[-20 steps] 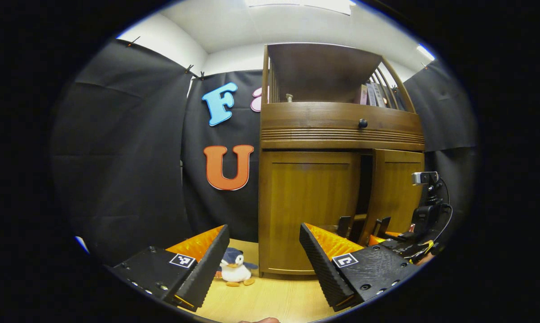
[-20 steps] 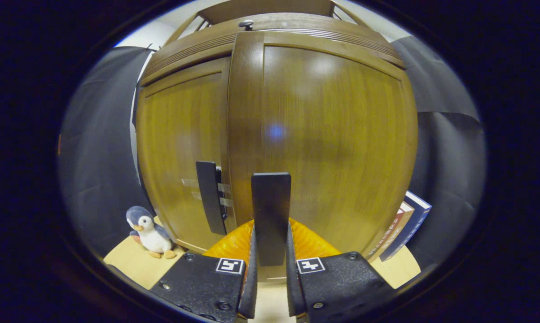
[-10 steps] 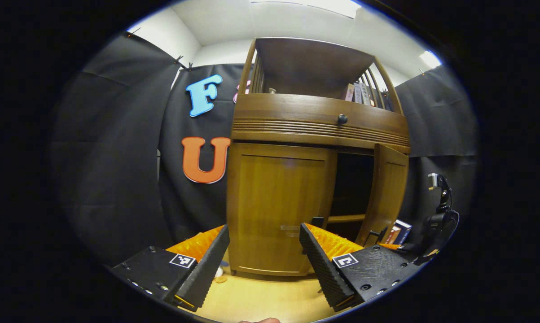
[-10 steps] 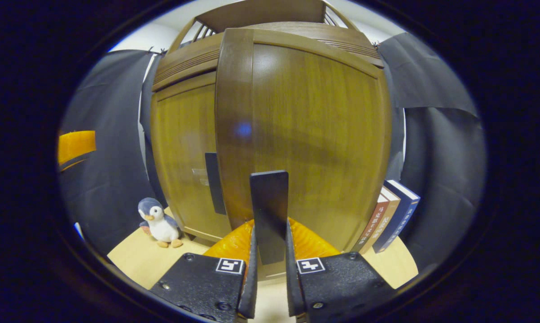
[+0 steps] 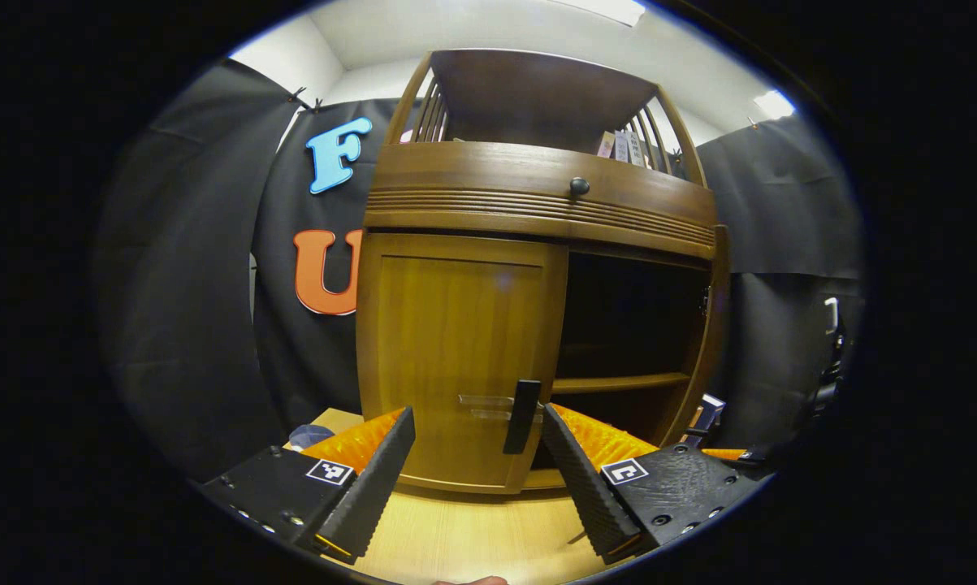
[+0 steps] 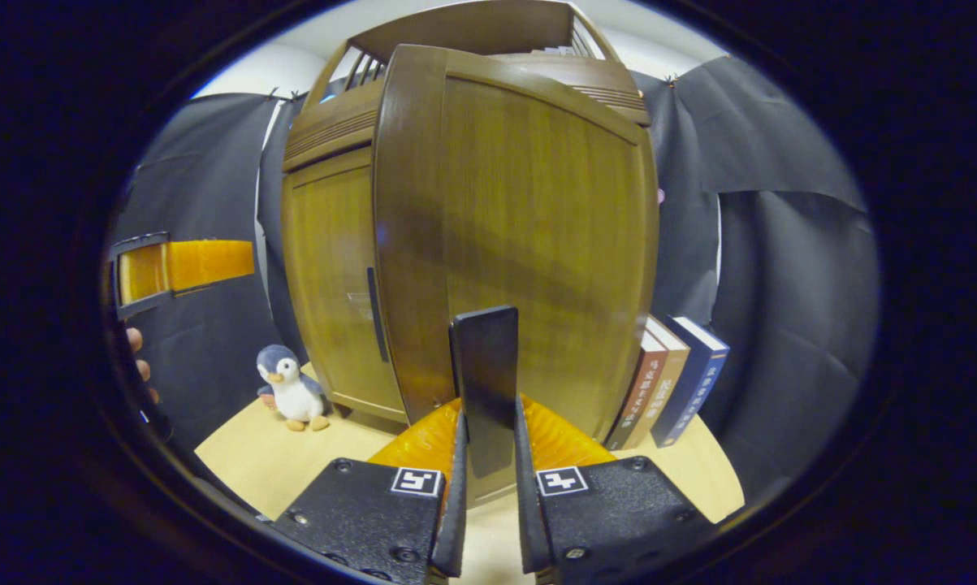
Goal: Open the right door of the double-door shoe cabinet with the right hand, and open the left door with the left hand.
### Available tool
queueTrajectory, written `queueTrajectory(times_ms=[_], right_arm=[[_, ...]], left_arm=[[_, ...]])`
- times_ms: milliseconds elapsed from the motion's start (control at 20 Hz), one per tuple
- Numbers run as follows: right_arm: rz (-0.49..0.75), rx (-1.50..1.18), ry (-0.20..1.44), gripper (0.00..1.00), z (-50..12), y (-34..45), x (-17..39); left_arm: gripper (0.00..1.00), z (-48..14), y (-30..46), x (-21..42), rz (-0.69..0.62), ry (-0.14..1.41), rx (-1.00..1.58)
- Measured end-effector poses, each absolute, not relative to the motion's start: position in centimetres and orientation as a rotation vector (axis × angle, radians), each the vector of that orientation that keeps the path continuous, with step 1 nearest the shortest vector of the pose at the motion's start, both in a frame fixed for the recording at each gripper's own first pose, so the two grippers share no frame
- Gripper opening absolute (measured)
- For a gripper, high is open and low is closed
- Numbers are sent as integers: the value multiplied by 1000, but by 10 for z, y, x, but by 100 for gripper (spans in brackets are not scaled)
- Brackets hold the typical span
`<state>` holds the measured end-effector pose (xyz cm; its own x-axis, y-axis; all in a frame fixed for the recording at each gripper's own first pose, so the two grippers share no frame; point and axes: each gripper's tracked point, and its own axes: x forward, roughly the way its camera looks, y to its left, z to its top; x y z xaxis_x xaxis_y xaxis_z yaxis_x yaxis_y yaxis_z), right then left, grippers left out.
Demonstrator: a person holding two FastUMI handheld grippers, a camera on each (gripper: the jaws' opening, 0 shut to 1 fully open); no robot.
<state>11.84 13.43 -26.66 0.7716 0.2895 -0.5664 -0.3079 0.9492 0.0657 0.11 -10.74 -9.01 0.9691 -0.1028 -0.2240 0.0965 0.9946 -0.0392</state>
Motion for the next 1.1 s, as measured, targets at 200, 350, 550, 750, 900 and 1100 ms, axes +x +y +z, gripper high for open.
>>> queueTrajectory(times_ms=[200,350,550,750,900,1100], right_arm=[[268,-35,624,26,-258,131,118],[214,-23,637,22,-258,121,114],[130,-3,644,13,-258,107,110],[55,-8,662,11,-261,93,111],[-6,-15,678,11,-258,80,106],[-66,40,681,6,-259,74,108]], left_arm=[[95,-99,-126,6,-135,247,-21],[95,-106,-137,13,-160,259,-12],[95,-119,-152,24,-181,275,3],[100,-132,-161,38,-203,257,8],[95,-162,-166,54,-202,290,27],[95,-184,-160,78,-180,324,8]])
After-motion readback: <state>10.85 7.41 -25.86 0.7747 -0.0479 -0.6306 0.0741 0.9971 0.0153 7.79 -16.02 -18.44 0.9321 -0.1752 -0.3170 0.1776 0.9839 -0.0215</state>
